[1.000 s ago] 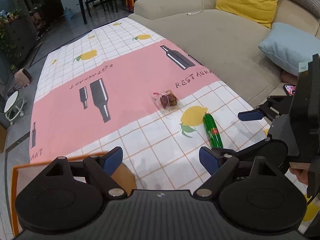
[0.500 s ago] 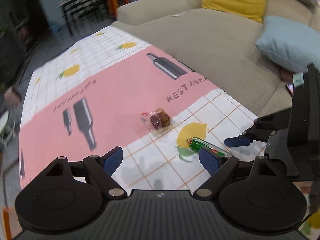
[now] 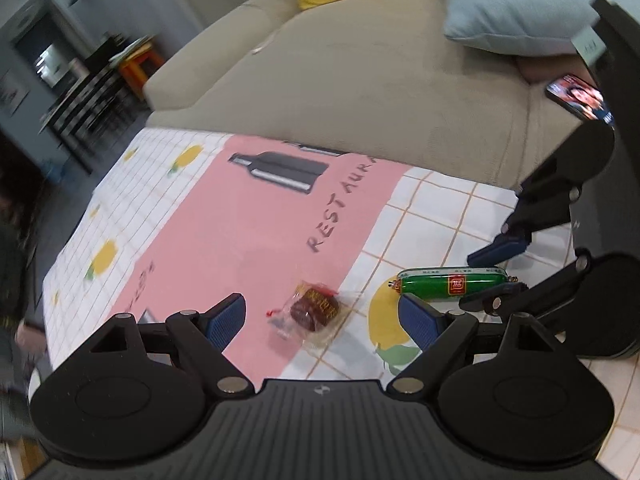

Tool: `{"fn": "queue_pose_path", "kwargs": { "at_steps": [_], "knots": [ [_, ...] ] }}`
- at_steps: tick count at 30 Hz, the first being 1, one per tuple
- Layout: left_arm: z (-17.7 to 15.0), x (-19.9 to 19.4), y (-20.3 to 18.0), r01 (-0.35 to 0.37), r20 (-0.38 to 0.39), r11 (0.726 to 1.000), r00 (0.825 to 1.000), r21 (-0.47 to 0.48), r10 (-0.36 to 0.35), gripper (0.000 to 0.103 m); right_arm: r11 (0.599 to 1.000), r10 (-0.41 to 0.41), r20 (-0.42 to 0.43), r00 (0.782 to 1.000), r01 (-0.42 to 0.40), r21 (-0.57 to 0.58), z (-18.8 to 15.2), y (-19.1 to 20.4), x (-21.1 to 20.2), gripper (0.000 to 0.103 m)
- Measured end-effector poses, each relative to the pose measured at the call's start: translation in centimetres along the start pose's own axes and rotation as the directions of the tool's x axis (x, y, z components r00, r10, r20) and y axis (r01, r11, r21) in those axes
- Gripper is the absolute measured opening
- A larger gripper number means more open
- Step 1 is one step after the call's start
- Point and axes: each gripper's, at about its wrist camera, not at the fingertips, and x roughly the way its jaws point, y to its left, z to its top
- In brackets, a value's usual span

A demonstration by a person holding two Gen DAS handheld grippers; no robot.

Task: Organize snacks
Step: 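Close the right tool on the green sausage while the left tool reaches the brown meat snack, then close the left tool on the wrapped brown meat snack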

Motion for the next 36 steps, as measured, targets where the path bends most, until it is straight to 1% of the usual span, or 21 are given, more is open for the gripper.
{"fn": "queue_pose_path", "kwargs": {
  "at_steps": [3, 8, 12, 15, 17, 19, 20, 22, 23, 24, 25, 28, 30, 32, 34, 36],
  "knots": [
    [0.1, 1.0, 0.4, 0.027, 0.004, 0.999, 1.000, 0.032, -0.027, 0.101, 1.000, 0.008, 0.012, 1.000, -0.008, 0.003, 0.1, -0.1, 0.1, 0.024],
    [0.4, 3.5, 1.3, 0.048, -0.040, 0.997, 0.998, 0.061, -0.045, 0.101, 1.000, 0.022, 0.022, 1.000, -0.022, 0.004, 0.3, -0.1, 0.2, 0.025],
    [0.5, 5.2, 2.2, 0.081, -0.092, 0.996, 0.993, 0.023, -0.078, 0.101, 1.000, 0.028, 0.027, 0.999, -0.028, 0.011, 0.5, -0.2, 0.4, 0.027],
    [0.7, 5.9, 2.6, 0.108, -0.126, 0.994, 0.986, -0.014, -0.109, 0.092, 0.999, 0.030, 0.031, 0.999, -0.031, 0.017, 0.6, -0.3, 0.6, 0.027],
    [0.7, 6.3, 2.6, 0.122, -0.141, 0.992, 0.982, -0.033, -0.126, 0.089, 0.999, 0.033, 0.035, 0.999, -0.034, 0.023, 0.7, -0.3, 0.7, 0.027],
    [0.7, 6.6, 2.5, 0.130, -0.154, 0.990, 0.979, -0.052, -0.137, 0.079, 0.999, 0.036, 0.040, 0.999, -0.037, 0.032, 0.7, -0.4, 0.7, 0.027],
    [0.6, 6.8, 2.5, 0.132, -0.163, 0.989, 0.976, -0.065, -0.141, 0.076, 0.999, 0.036, 0.040, 0.999, -0.038, 0.035, 0.7, -0.5, 0.8, 0.027],
    [0.4, 7.0, 2.2, 0.127, -0.182, 0.988, 0.973, -0.088, -0.141, 0.063, 0.999, 0.037, 0.040, 0.999, -0.038, 0.037, 0.7, -0.5, 0.9, 0.027],
    [0.3, 7.1, 2.1, 0.119, -0.195, 0.988, 0.971, -0.097, -0.136, 0.060, 0.999, 0.036, 0.041, 0.999, -0.038, 0.038, 0.7, -0.5, 0.8, 0.026],
    [0.2, 7.1, 2.0, 0.111, -0.204, 0.988, 0.970, -0.111, -0.132, 0.058, 0.999, 0.035, 0.041, 0.999, -0.037, 0.039, 0.7, -0.5, 0.8, 0.022],
    [0.1, 6.9, 2.0, 0.110, -0.209, 0.985, 0.968, -0.135, -0.137, 0.056, 0.999, 0.035, 0.043, 0.998, -0.037, 0.040, 0.7, -0.5, 0.8, 0.022],
    [-0.2, 6.3, 2.2, 0.119, -0.208, 0.963, 0.963, -0.242, -0.171, 0.053, 0.998, 0.032, 0.045, 0.998, -0.034, 0.046, 0.6, -0.5, 0.8, 0.022],
    [-0.5, 5.6, 2.2, 0.112, -0.207, 0.941, 0.961, -0.319, -0.185, 0.049, 0.998, 0.034, 0.043, 0.998, -0.036, 0.046, 0.4, -0.5, 0.7, 0.021],
    [-0.9, 4.9, 2.2, 0.095, -0.213, 0.917, 0.959, -0.388, -0.189, 0.048, 0.997, 0.040, 0.035, 0.999, -0.042, 0.057, 0.4, -0.5, 0.6, 0.021],
    [-1.5, 4.1, 2.1, 0.063, -0.227, 0.884, 0.956, -0.464, -0.187, 0.048, 0.996, 0.051, 0.022, 0.998, -0.053, 0.073, 0.2, -0.5, 0.4, 0.021],
    [-2.2, 3.0, 1.9, 0.050, -0.216, 0.843, 0.957, -0.535, -0.193, 0.048, 0.995, 0.060, 0.012, 0.998, -0.061, 0.081, -0.2, -0.4, 0.1, 0.021]
  ]
}}
